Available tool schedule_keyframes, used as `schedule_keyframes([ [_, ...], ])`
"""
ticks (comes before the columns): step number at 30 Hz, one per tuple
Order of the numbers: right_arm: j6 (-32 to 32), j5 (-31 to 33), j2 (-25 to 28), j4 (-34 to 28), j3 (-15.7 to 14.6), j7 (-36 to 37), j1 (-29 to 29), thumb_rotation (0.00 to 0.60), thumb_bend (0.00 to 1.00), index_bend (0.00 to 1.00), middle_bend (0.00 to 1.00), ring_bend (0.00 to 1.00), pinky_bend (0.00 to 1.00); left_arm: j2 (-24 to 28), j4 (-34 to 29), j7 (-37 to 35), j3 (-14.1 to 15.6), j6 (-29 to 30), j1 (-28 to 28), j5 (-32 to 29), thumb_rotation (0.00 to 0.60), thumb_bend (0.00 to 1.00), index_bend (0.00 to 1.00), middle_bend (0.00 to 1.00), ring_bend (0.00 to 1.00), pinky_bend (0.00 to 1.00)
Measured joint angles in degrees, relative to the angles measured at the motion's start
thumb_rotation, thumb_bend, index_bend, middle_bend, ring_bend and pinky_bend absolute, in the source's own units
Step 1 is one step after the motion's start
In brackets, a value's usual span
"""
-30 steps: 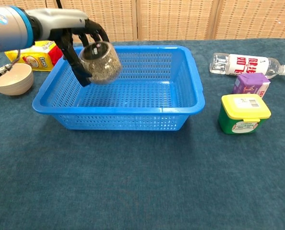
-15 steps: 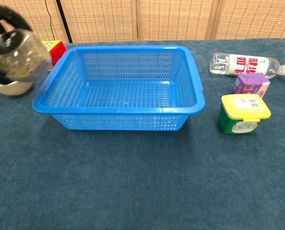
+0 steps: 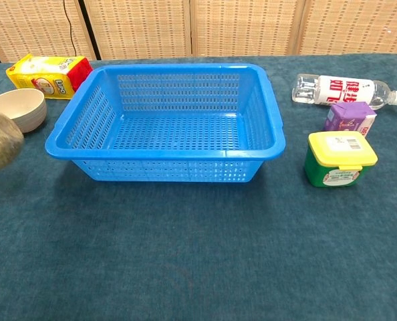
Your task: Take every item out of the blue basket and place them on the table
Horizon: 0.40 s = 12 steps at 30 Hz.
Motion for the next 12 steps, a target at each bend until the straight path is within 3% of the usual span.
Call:
schedule_keyframes([
  [12, 1.2, 0.6, 0.4, -1.2, 0.7, -3.2, -0.6, 0.600, 0.00, 0.00, 0.00, 0.00, 0.00, -0.2, 0.1, -0.1, -1.6, 13.3, 9.2, 2.9, 0.519, 0.15, 0.00, 0.00, 0.00, 0.00],
])
